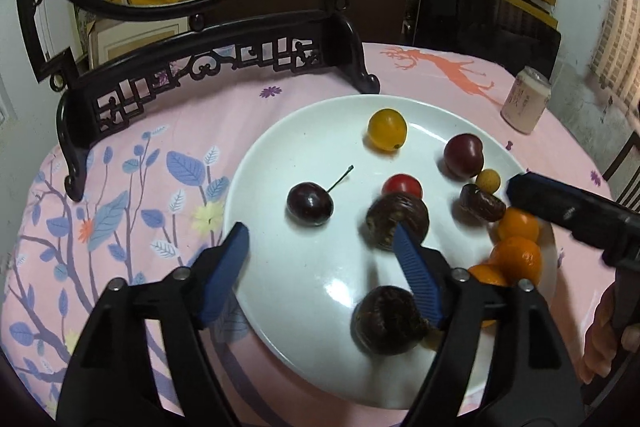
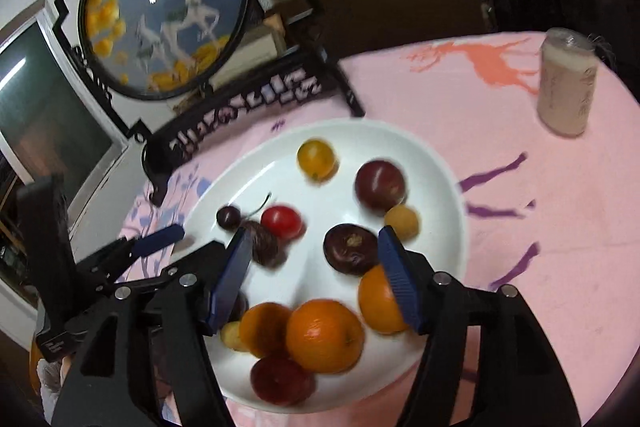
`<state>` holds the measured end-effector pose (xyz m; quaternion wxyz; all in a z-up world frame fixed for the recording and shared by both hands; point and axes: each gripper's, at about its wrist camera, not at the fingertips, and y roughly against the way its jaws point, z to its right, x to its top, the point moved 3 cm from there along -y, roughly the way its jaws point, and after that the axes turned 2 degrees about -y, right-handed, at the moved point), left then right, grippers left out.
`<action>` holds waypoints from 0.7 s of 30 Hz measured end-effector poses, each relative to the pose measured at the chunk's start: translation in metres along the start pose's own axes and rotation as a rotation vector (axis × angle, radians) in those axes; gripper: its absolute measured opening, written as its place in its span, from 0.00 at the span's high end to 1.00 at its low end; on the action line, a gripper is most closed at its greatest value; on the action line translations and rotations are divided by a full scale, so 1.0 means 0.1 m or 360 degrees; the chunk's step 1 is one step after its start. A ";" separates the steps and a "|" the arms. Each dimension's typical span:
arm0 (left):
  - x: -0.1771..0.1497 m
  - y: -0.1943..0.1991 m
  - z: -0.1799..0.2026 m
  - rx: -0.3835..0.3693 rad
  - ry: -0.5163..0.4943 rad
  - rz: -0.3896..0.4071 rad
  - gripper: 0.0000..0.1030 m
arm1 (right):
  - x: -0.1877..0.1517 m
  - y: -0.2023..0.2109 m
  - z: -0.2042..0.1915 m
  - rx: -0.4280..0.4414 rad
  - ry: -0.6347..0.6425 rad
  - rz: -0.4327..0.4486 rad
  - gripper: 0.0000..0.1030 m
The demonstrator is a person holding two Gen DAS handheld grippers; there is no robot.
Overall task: Organize fruits
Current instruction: 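Release the brown fruit into the plate with the left tool while the right tool releases its fruit, then move both tools toward the remaining mandarin and dark cherry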
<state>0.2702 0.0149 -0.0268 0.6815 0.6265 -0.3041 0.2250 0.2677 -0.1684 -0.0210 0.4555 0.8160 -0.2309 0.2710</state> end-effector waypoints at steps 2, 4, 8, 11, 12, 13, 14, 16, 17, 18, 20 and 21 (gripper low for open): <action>-0.01 0.01 -0.01 0.0009 0.0008 0.0001 0.22 | 0.05 0.08 0.03 0.0020 -0.0027 0.0026 0.36; -0.03 0.04 0.00 0.0029 0.0001 0.0003 0.21 | 0.09 0.16 0.05 0.0056 -0.0072 0.0052 0.36; -0.20 0.23 -0.03 0.0043 0.0004 0.0017 0.17 | 0.11 0.38 -0.06 0.0087 -0.0064 0.0091 0.36; -0.30 0.42 -0.05 0.0073 0.0008 0.0055 0.15 | 0.03 0.57 -0.22 0.0064 0.0018 0.0116 0.35; -0.33 0.49 -0.05 0.0063 0.0016 0.0070 0.14 | -0.01 0.63 -0.28 0.0061 0.0052 0.0115 0.35; -0.38 0.58 -0.04 0.0053 0.0021 0.0093 0.13 | -0.08 0.71 -0.36 0.0072 0.0092 0.0116 0.35; -0.41 0.64 -0.03 0.0054 0.0022 0.0109 0.12 | -0.14 0.77 -0.40 0.0078 0.0113 0.0126 0.33; -0.51 0.78 -0.01 0.0066 0.0016 0.0149 0.08 | -0.29 0.88 -0.47 0.0062 0.0160 0.0142 0.21; -0.58 0.86 0.01 0.0073 0.0005 0.0164 0.08 | -0.41 0.94 -0.49 0.0042 0.0193 0.0147 0.20; -0.63 0.90 0.03 0.0077 -0.0004 0.0166 0.08 | -0.52 1.00 -0.51 0.0032 0.0219 0.0147 0.20; -0.76 0.99 0.06 0.0086 -0.0023 0.0165 0.08 | -0.73 1.10 -0.50 0.0023 0.0233 0.0146 0.20; -0.81 1.02 0.08 0.0086 -0.0031 0.0164 0.08 | -0.85 1.15 -0.49 0.0020 0.0241 0.0135 0.20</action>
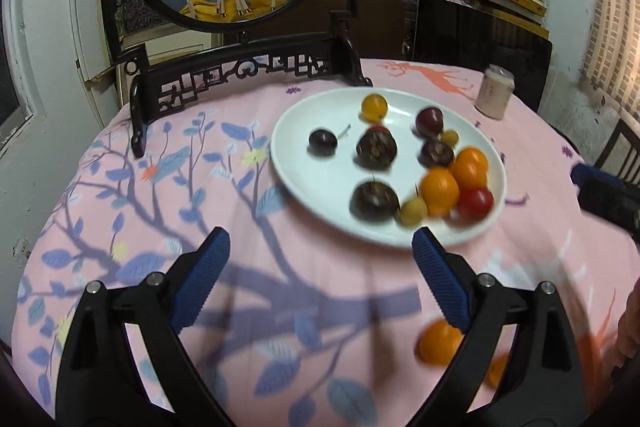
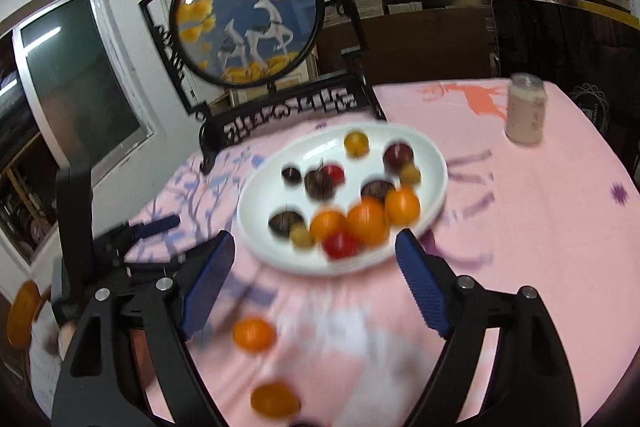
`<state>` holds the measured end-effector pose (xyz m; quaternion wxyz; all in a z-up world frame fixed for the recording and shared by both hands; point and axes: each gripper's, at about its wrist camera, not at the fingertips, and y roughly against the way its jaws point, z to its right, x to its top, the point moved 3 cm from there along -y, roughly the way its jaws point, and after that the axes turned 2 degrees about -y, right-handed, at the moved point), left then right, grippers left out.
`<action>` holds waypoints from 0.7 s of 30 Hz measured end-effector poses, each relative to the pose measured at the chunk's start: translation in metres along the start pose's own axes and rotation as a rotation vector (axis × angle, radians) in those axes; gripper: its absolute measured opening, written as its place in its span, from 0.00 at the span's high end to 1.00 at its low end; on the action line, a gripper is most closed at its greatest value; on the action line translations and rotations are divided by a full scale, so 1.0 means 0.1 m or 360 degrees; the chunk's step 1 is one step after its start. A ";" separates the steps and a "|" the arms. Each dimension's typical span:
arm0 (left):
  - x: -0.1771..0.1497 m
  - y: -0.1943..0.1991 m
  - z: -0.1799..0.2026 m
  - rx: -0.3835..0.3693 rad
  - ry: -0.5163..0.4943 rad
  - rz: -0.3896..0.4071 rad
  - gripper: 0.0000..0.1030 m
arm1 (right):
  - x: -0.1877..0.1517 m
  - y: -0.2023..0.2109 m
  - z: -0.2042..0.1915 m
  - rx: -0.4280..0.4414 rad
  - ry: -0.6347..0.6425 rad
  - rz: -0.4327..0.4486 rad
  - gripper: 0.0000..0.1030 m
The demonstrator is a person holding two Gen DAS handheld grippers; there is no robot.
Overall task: Organize fruits
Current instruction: 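Move both tools toward the remaining mandarin and dark cherry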
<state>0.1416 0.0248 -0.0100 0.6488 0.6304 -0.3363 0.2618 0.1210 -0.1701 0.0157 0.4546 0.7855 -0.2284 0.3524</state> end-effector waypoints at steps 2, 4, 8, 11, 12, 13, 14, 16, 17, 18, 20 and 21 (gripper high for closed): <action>-0.11 0.07 0.03 0.0000 -0.0022 -0.0007 0.08 | -0.21 0.12 -0.02 -0.0001 0.0025 -0.0002 0.20; -0.20 0.11 0.07 0.0009 -0.0044 -0.0014 0.07 | -0.42 0.21 0.01 -0.0011 0.0028 -0.0002 0.20; -0.36 0.20 0.17 0.0029 -0.0089 -0.0018 0.03 | -0.74 0.30 0.06 -0.0008 -0.0009 -0.0086 0.20; -0.43 0.22 0.24 0.0044 -0.0138 -0.0020 0.03 | -0.80 0.32 0.07 0.0001 -0.0028 -0.0097 0.20; -0.45 0.22 0.26 0.0054 -0.0154 -0.0023 0.03 | -0.81 0.33 0.07 0.0004 -0.0030 -0.0100 0.20; -0.46 0.21 0.28 0.0061 -0.0170 -0.0028 0.02 | -0.84 0.33 0.05 0.0010 -0.0027 -0.0109 0.20; -0.47 0.20 0.30 0.0067 -0.0183 -0.0036 0.02 | -0.86 0.32 0.04 0.0012 -0.0017 -0.0120 0.20; -0.49 0.17 0.32 0.0078 -0.0197 -0.0057 0.02 | -0.92 0.32 -0.02 0.0007 0.0027 -0.0148 0.20; -0.49 0.15 0.32 0.0085 -0.0199 -0.0071 0.02 | -0.94 0.32 -0.04 0.0003 0.0046 -0.0157 0.20; -0.50 0.13 0.31 0.0088 -0.0197 -0.0083 0.02 | -0.96 0.31 -0.07 -0.0001 0.0068 -0.0166 0.20; -0.51 0.12 0.29 0.0088 -0.0190 -0.0091 0.02 | -1.01 0.30 -0.13 -0.0003 0.0116 -0.0192 0.20; -0.50 0.12 0.29 0.0085 -0.0188 -0.0093 0.02 | -1.03 0.29 -0.15 -0.0005 0.0132 -0.0201 0.20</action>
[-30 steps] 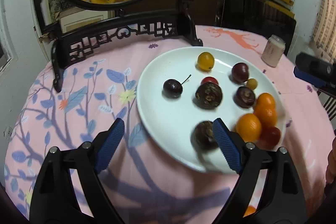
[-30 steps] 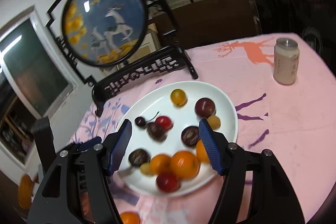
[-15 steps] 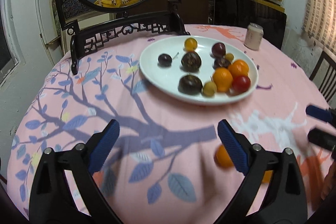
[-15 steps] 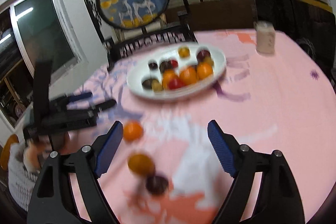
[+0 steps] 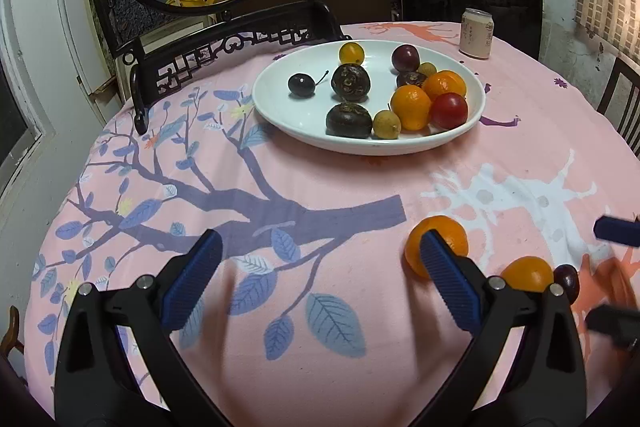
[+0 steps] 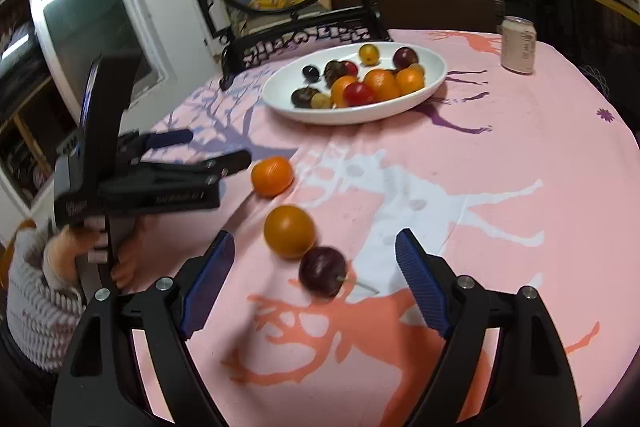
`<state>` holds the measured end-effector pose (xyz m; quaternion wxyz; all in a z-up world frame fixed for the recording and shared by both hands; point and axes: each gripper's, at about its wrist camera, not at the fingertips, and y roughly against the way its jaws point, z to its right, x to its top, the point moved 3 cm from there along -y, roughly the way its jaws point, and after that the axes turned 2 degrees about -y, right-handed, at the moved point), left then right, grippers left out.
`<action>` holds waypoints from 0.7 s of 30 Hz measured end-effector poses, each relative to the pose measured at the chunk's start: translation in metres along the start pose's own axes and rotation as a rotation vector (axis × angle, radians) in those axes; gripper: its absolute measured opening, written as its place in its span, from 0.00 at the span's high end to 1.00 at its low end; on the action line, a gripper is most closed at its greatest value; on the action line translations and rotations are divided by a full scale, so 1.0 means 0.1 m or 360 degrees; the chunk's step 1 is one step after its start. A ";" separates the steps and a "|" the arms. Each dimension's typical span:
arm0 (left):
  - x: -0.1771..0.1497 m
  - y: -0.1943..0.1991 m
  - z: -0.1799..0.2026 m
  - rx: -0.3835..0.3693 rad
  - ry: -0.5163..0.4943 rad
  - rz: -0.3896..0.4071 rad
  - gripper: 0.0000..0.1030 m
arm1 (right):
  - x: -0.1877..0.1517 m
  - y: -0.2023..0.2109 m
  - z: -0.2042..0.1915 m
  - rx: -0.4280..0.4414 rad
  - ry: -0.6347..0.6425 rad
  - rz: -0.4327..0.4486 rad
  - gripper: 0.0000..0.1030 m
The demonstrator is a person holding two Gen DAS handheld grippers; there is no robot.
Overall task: Organize fruits
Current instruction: 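Move both tools toward the remaining mandarin and dark cherry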
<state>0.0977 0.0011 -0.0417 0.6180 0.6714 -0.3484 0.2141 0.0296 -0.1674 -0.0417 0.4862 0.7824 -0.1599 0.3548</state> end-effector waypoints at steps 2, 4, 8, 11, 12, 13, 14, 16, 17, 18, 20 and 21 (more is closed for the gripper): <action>-0.01 0.00 0.01 -0.0006 -0.0003 0.0000 0.02 | -0.03 -0.02 -0.06 -0.0007 0.0047 -0.0020 0.20; -0.01 0.01 0.03 -0.0008 -0.0021 0.0002 0.02 | -0.04 -0.04 -0.09 -0.0013 0.0076 -0.0036 0.20; -0.02 0.01 0.09 -0.0013 -0.0057 0.0005 0.02 | -0.06 -0.10 -0.07 -0.0030 0.0072 -0.0080 0.20; -0.01 0.01 0.10 -0.0018 -0.0063 0.0009 0.02 | -0.07 -0.13 -0.07 -0.0038 0.0079 -0.0105 0.20; -0.01 0.01 0.11 -0.0017 -0.0062 0.0010 0.02 | -0.08 -0.14 -0.08 -0.0040 0.0086 -0.0111 0.20; -0.02 0.01 0.11 -0.0017 -0.0063 0.0010 0.02 | -0.08 -0.14 -0.09 -0.0043 0.0091 -0.0115 0.20; -0.02 0.01 0.11 -0.0021 -0.0063 0.0011 0.02 | -0.08 -0.15 -0.10 -0.0046 0.0098 -0.0121 0.20; -0.01 0.02 0.13 -0.0022 -0.0068 0.0017 0.02 | -0.09 -0.16 -0.10 -0.0050 0.0103 -0.0128 0.20; -0.01 0.03 0.14 -0.0027 -0.0073 0.0026 0.02 | -0.09 -0.16 -0.11 -0.0051 0.0106 -0.0131 0.20; -0.01 0.04 0.15 -0.0032 -0.0079 0.0034 0.02 | -0.09 -0.17 -0.11 -0.0051 0.0108 -0.0132 0.20; -0.01 0.06 0.17 -0.0027 -0.0095 0.0046 0.02 | -0.10 -0.17 -0.11 -0.0054 0.0113 -0.0136 0.20; -0.01 0.06 0.18 -0.0025 -0.0100 0.0048 0.02 | -0.10 -0.18 -0.11 -0.0054 0.0116 -0.0139 0.20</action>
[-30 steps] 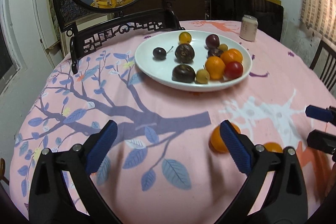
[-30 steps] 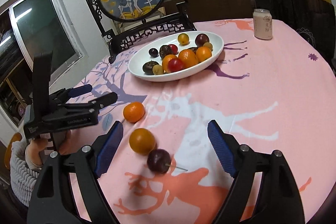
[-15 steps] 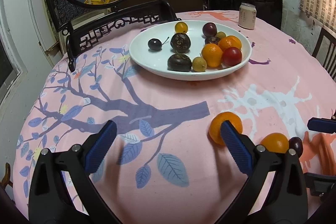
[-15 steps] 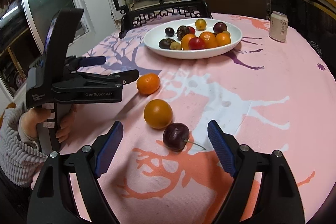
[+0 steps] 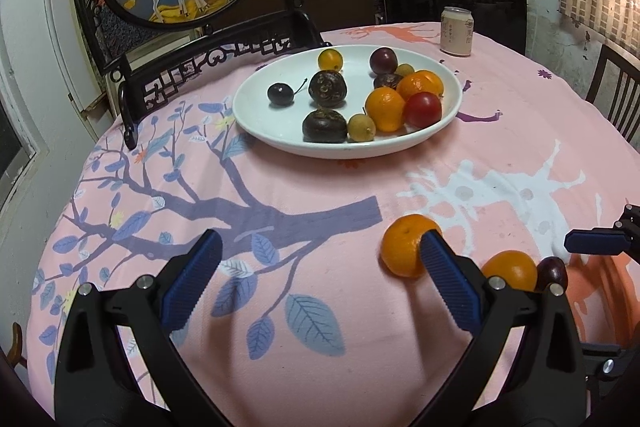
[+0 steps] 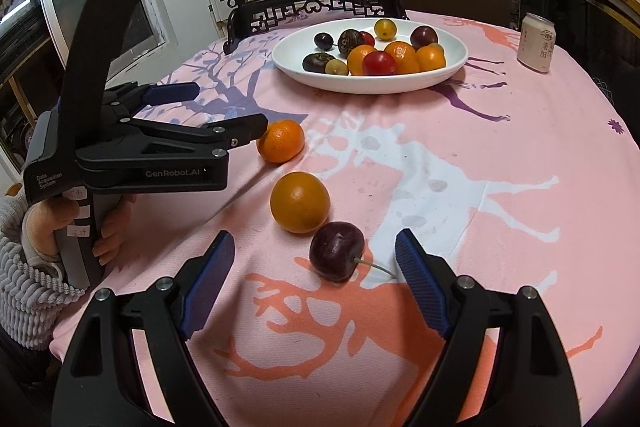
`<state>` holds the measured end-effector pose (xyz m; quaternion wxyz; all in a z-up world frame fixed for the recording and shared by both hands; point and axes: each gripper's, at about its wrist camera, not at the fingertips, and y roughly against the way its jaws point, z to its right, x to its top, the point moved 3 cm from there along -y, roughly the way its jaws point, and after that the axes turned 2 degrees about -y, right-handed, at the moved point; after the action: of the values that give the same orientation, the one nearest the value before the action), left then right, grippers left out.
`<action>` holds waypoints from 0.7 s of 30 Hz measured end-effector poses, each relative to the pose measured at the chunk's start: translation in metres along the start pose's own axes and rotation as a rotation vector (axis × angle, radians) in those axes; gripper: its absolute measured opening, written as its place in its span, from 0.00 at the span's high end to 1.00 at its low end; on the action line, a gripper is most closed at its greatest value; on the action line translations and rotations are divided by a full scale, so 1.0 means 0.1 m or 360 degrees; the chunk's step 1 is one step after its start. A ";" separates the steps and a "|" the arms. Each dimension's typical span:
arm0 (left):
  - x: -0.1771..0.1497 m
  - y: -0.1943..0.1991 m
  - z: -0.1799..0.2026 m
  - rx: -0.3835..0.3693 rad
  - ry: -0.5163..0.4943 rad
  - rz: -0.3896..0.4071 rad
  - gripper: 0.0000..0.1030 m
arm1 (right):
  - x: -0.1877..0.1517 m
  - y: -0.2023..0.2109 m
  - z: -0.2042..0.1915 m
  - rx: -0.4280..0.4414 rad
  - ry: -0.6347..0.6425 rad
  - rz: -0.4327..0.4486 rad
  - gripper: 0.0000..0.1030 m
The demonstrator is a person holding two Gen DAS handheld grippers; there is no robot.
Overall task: Organize fruits
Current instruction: 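Move both tools toward the remaining mandarin and dark cherry, then grasp the mandarin with the left tool while the right tool grasps the dark cherry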
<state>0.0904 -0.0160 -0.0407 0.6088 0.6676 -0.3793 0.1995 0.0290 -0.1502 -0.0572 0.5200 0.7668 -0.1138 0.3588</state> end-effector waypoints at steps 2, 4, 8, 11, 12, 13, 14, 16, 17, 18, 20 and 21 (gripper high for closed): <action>0.00 -0.01 0.01 0.0002 -0.0008 -0.0004 0.02 | 0.00 -0.01 -0.01 -0.0004 0.0010 -0.0002 0.20; 0.00 -0.01 0.00 0.0002 -0.0008 -0.0005 0.02 | 0.00 0.00 -0.03 -0.0013 0.0023 0.0002 0.20; 0.00 -0.01 0.01 -0.0002 -0.0010 -0.0012 0.02 | 0.00 -0.04 -0.03 -0.0019 0.0033 -0.0025 0.36; -0.01 -0.02 0.02 -0.0005 -0.0023 -0.0021 0.02 | -0.01 -0.09 -0.02 -0.0016 0.0022 -0.0057 0.48; -0.01 -0.03 0.03 -0.0004 -0.0028 -0.0022 0.02 | -0.01 -0.10 -0.01 -0.0012 0.0017 -0.0070 0.53; -0.01 -0.03 0.03 -0.0004 -0.0032 -0.0022 0.02 | -0.02 -0.12 0.00 -0.0009 0.0012 -0.0081 0.57; -0.02 -0.03 0.04 -0.0006 -0.0037 -0.0023 0.02 | -0.02 -0.13 0.01 -0.0006 0.0008 -0.0089 0.58; -0.02 -0.03 0.05 -0.0012 -0.0044 -0.0026 0.02 | -0.02 -0.13 0.00 -0.0001 0.0008 -0.0089 0.62; -0.03 -0.03 0.06 -0.0020 -0.0050 -0.0032 0.02 | -0.02 -0.13 0.00 0.0005 0.0011 -0.0091 0.62; -0.04 -0.04 0.07 -0.0026 -0.0055 -0.0036 0.02 | -0.03 -0.13 0.00 0.0013 0.0011 -0.0092 0.64; -0.05 -0.05 0.11 -0.0039 -0.0079 -0.0049 0.02 | -0.03 -0.12 0.02 0.0022 0.0011 -0.0098 0.67; -0.06 -0.06 0.13 -0.0044 -0.0095 -0.0054 0.02 | -0.03 -0.11 0.03 0.0026 0.0010 -0.0099 0.69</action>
<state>0.0883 -0.0272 -0.0512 0.6096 0.6711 -0.3887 0.1639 0.0343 -0.1481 -0.0679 0.5249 0.7731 -0.0851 0.3458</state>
